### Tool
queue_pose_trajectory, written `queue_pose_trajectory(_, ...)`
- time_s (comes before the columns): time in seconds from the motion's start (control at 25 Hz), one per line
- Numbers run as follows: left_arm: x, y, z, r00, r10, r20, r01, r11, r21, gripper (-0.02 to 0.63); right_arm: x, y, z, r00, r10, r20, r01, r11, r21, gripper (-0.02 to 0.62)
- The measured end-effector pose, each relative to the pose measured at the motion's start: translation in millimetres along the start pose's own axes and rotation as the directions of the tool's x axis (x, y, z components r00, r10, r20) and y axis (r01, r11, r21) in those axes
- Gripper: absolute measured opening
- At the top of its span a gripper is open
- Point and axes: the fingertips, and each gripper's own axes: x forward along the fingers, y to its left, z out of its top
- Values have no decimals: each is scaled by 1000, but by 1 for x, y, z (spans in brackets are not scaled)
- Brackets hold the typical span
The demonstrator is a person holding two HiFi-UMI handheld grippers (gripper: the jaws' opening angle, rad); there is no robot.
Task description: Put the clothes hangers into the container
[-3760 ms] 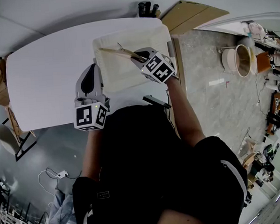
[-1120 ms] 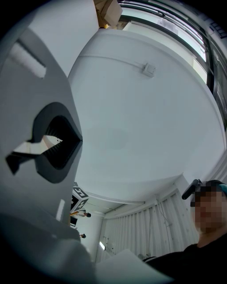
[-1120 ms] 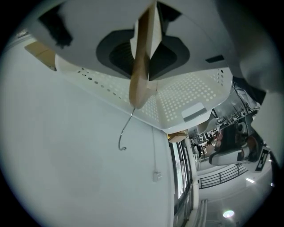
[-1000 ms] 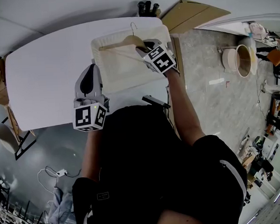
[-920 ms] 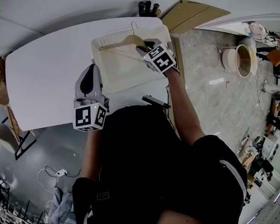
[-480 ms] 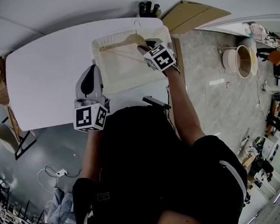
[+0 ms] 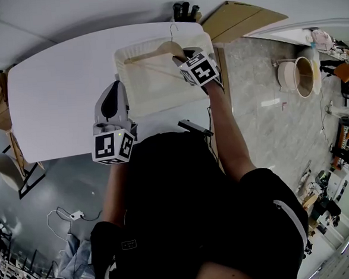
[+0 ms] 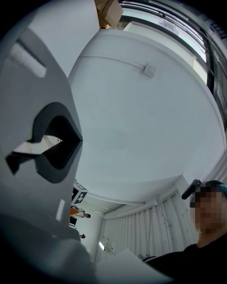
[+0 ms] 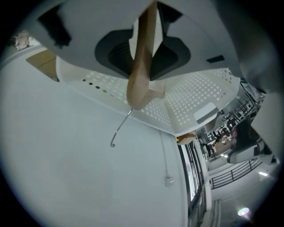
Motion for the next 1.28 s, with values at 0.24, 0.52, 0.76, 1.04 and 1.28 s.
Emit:
queue_pose_trajectory(0.24,-3,2,-1,1000,0,2,0,1000,0,4,4,-1,-3,1000,-10,-18,10,1000,9,126)
queue_pose_trajectory(0.52,-2,1,-2,1000,1,2,-1,1000,-6,4,6,-7,-7,999,-15,-34,15,1000,16,127)
queue_pose_trajectory(0.76,-3,2,-2,1000,1,4,-1,1000,-3,3,9,-8,-10,998,-20,-56,21,1000,12,132)
queue_pose_trajectory(1.04,-4,2,1,1000,3,11,-3,1000,-2,3,11,-8,-9,998,-12,-63,13,1000,16,132)
queue_pose_trajectory(1.28,-10,3,1,1000,7,18,-7,1000,-5,4,14,-4,-15,995,-6,-95,6,1000,2,138)
